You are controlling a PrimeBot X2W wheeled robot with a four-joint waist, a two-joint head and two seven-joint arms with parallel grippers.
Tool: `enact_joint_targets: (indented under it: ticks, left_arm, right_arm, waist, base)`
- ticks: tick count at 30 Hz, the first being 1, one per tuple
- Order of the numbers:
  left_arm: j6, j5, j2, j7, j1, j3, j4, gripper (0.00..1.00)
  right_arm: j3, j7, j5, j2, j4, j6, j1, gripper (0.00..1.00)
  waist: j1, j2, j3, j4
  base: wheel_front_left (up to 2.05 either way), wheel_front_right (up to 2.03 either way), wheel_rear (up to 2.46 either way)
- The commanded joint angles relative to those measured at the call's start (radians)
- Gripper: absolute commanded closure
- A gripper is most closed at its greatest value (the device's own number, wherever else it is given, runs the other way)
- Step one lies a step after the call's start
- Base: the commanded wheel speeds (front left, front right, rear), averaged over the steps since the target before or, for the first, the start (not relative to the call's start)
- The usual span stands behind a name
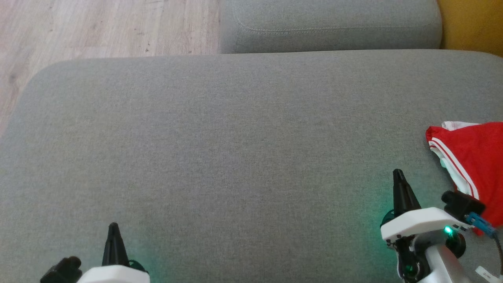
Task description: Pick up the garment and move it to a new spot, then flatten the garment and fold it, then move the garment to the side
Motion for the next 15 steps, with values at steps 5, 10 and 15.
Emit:
enact_joint_targets:
  ticks: [5,10,15]
  left_arm:
    - [-0.006,-0.063,0.004,0.02,-0.053,0.027,-0.046,1.0]
    - [-0.008,-0.111,0.004,0.035,-0.057,0.032,-0.054,1.0]
    - [-0.01,-0.16,0.004,0.05,-0.061,0.038,-0.063,1.0]
  right_arm:
    - [-0.011,0.018,0.074,-0.004,-0.053,0.002,-0.025,1.0]
    - [-0.019,0.033,0.13,-0.004,-0.068,0.002,-0.021,1.0]
    - [-0.027,0.047,0.187,-0.004,-0.082,0.003,-0.017,1.0]
  waist:
    - [0.0,0.0,-0.002,-0.003]
    - [0.0,0.0,-0.003,-0.006]
    - [0.0,0.0,-0.005,-0.009]
  base:
    - [0.0,0.0,0.0]
    - [0.0,0.0,0.0]
    - [0.0,0.0,0.0]
